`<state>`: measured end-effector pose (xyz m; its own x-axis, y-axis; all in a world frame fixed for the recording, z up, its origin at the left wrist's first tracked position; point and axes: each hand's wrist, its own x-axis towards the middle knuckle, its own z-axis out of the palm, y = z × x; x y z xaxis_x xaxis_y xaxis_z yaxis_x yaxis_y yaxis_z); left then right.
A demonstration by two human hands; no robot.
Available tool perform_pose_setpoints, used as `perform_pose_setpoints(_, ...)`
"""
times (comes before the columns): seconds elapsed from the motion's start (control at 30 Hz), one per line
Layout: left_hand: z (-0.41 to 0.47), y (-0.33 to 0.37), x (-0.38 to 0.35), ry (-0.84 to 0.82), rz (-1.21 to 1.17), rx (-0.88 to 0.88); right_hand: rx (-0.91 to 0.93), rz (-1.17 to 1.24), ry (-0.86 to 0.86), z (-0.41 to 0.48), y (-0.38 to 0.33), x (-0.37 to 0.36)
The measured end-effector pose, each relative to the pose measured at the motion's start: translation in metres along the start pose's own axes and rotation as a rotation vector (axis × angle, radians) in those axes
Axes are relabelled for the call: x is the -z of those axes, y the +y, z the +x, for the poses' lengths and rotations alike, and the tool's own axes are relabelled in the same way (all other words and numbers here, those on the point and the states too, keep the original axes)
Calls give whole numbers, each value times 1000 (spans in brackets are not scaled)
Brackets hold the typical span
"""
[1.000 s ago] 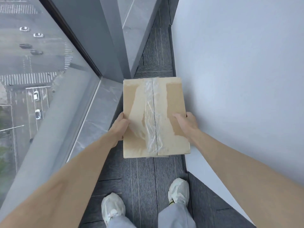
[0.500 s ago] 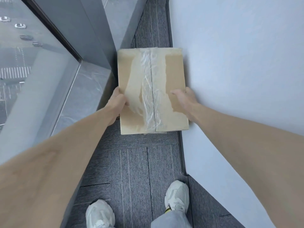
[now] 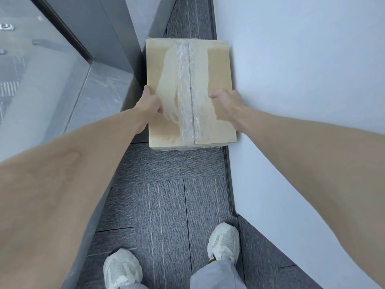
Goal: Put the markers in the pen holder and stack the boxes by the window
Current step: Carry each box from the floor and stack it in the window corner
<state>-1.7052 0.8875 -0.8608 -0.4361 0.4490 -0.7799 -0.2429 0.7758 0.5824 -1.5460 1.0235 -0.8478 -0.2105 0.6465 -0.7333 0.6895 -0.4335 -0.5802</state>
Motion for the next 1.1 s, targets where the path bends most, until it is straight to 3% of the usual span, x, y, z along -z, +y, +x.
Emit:
perform_pose_setpoints(0.5,12,18,-2,30,35,-9,73,-130,33,-1,-6,0)
perform_pose_setpoints(0.7,-60,31,9,-52,133,-61,58,-88,8,-68,-31,3)
perform_pose_setpoints(0.9,-155,68,44,-49,10,-11,-12,0,-77,-169,-71,12)
perform_pose_setpoints(1.1,-255,128,73,12,-45,-101,46,183,-68,-272,-125,19)
